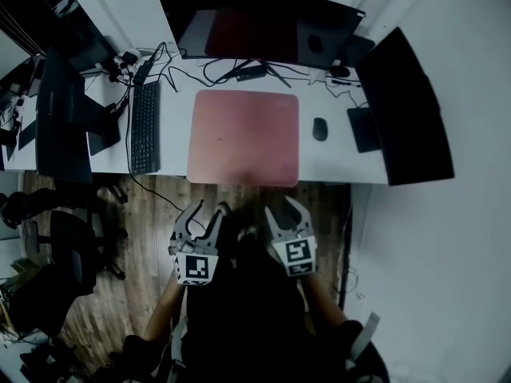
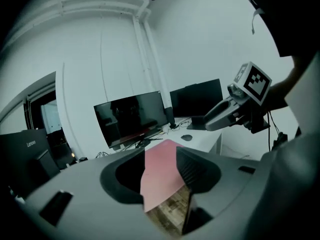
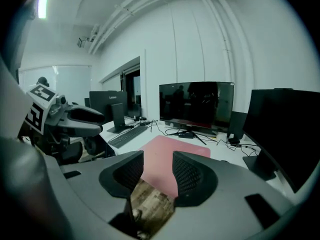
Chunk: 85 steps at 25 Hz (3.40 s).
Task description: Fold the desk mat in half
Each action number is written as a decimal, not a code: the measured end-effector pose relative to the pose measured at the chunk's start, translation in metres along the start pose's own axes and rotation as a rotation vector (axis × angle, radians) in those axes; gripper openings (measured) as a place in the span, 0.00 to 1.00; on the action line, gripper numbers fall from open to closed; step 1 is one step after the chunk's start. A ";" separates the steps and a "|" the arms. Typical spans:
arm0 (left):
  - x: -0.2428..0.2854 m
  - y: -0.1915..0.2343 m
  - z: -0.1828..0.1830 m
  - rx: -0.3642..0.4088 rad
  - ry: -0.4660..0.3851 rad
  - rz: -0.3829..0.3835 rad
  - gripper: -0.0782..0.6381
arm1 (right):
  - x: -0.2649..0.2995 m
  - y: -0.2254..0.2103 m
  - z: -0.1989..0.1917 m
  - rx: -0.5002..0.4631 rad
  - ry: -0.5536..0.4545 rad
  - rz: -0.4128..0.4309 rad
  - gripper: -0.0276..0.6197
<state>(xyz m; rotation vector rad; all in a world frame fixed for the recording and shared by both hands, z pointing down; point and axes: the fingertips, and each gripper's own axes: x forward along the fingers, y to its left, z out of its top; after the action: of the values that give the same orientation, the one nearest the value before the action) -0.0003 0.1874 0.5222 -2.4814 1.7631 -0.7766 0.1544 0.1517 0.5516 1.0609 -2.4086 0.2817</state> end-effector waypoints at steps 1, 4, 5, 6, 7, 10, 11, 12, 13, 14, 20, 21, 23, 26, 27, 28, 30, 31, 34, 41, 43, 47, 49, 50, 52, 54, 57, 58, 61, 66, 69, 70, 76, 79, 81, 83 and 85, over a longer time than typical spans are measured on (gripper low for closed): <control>0.007 0.002 -0.006 0.008 0.020 -0.006 0.38 | 0.009 -0.002 -0.004 -0.011 0.018 0.008 0.29; 0.028 0.003 -0.035 0.030 0.076 -0.040 0.39 | 0.035 -0.002 -0.023 -0.045 0.088 0.040 0.29; 0.034 0.002 -0.045 0.049 0.096 -0.050 0.39 | 0.043 -0.002 -0.031 -0.068 0.118 0.056 0.29; 0.040 0.002 -0.054 0.067 0.114 -0.058 0.39 | 0.052 -0.002 -0.039 -0.097 0.148 0.073 0.29; 0.046 0.002 -0.062 0.076 0.130 -0.066 0.39 | 0.060 -0.002 -0.048 -0.128 0.179 0.090 0.29; 0.065 0.001 -0.086 0.092 0.181 -0.111 0.40 | 0.082 -0.004 -0.068 -0.190 0.252 0.124 0.29; 0.072 0.001 -0.096 0.103 0.202 -0.128 0.40 | 0.091 -0.004 -0.075 -0.203 0.270 0.130 0.29; 0.079 0.001 -0.106 0.113 0.225 -0.145 0.40 | 0.099 -0.004 -0.082 -0.222 0.287 0.135 0.29; 0.087 0.000 -0.117 0.118 0.251 -0.165 0.40 | 0.107 -0.004 -0.090 -0.249 0.308 0.138 0.29; 0.095 -0.002 -0.128 0.122 0.277 -0.186 0.40 | 0.115 -0.005 -0.099 -0.285 0.335 0.139 0.29; 0.134 -0.006 -0.181 0.303 0.378 -0.257 0.41 | 0.151 -0.016 -0.150 -0.474 0.491 0.125 0.29; 0.141 -0.008 -0.189 0.336 0.384 -0.268 0.41 | 0.155 -0.017 -0.158 -0.482 0.507 0.131 0.29; 0.154 -0.013 -0.204 0.398 0.408 -0.298 0.41 | 0.164 -0.019 -0.170 -0.475 0.514 0.145 0.29; 0.166 -0.018 -0.225 0.507 0.451 -0.332 0.41 | 0.172 -0.022 -0.183 -0.498 0.515 0.131 0.29; 0.169 -0.019 -0.229 0.541 0.463 -0.339 0.41 | 0.174 -0.023 -0.186 -0.509 0.522 0.125 0.29; 0.171 -0.020 -0.231 0.570 0.471 -0.345 0.41 | 0.176 -0.024 -0.190 -0.517 0.531 0.121 0.29; 0.176 -0.022 -0.233 0.611 0.480 -0.356 0.41 | 0.180 -0.027 -0.197 -0.539 0.551 0.117 0.29; 0.178 -0.024 -0.236 0.623 0.483 -0.363 0.41 | 0.182 -0.029 -0.201 -0.557 0.559 0.115 0.29; 0.181 -0.027 -0.246 0.638 0.501 -0.377 0.40 | 0.185 -0.031 -0.210 -0.617 0.584 0.111 0.29; 0.189 -0.021 -0.265 0.646 0.531 -0.351 0.36 | 0.192 -0.037 -0.228 -0.695 0.626 0.077 0.30; 0.191 -0.019 -0.266 0.658 0.519 -0.339 0.34 | 0.194 -0.040 -0.229 -0.717 0.622 0.058 0.30; 0.188 -0.020 -0.266 0.664 0.519 -0.358 0.33 | 0.194 -0.042 -0.230 -0.751 0.619 0.041 0.27; 0.189 -0.020 -0.264 0.660 0.519 -0.362 0.32 | 0.194 -0.042 -0.226 -0.736 0.621 0.063 0.26; 0.189 -0.020 -0.264 0.659 0.518 -0.364 0.32 | 0.194 -0.042 -0.224 -0.727 0.626 0.075 0.25; 0.190 -0.021 -0.266 0.651 0.522 -0.371 0.31 | 0.193 -0.043 -0.223 -0.714 0.641 0.094 0.24; 0.188 -0.021 -0.267 0.641 0.527 -0.382 0.29 | 0.191 -0.042 -0.222 -0.702 0.650 0.114 0.21; 0.183 -0.023 -0.264 0.615 0.524 -0.397 0.23 | 0.188 -0.040 -0.219 -0.701 0.649 0.132 0.16; 0.182 -0.024 -0.263 0.605 0.521 -0.399 0.22 | 0.187 -0.040 -0.219 -0.703 0.650 0.135 0.14; 0.179 -0.021 -0.259 0.583 0.518 -0.400 0.18 | 0.185 -0.038 -0.220 -0.681 0.658 0.144 0.12; 0.178 -0.020 -0.255 0.523 0.497 -0.390 0.15 | 0.182 -0.039 -0.214 -0.639 0.656 0.162 0.09; 0.178 -0.013 -0.245 0.532 0.487 -0.374 0.14 | 0.180 -0.041 -0.206 -0.643 0.657 0.164 0.08; 0.178 -0.012 -0.242 0.528 0.484 -0.369 0.14 | 0.179 -0.042 -0.203 -0.638 0.655 0.165 0.08; 0.181 0.004 -0.210 0.487 0.445 -0.364 0.13 | 0.176 -0.049 -0.174 -0.602 0.631 0.160 0.08; 0.185 0.013 -0.196 0.475 0.434 -0.368 0.13 | 0.176 -0.053 -0.161 -0.578 0.621 0.152 0.07; 0.187 0.018 -0.189 0.470 0.433 -0.379 0.13 | 0.178 -0.055 -0.154 -0.563 0.615 0.147 0.07; 0.189 0.022 -0.181 0.459 0.428 -0.393 0.13 | 0.178 -0.060 -0.144 -0.549 0.612 0.136 0.07; 0.192 0.028 -0.170 0.457 0.419 -0.405 0.13 | 0.178 -0.065 -0.131 -0.531 0.611 0.119 0.07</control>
<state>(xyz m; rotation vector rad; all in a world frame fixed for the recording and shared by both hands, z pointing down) -0.0436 0.0543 0.7382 -2.4838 0.9712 -1.6125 0.1457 0.0439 0.7549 0.4941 -1.8365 -0.0083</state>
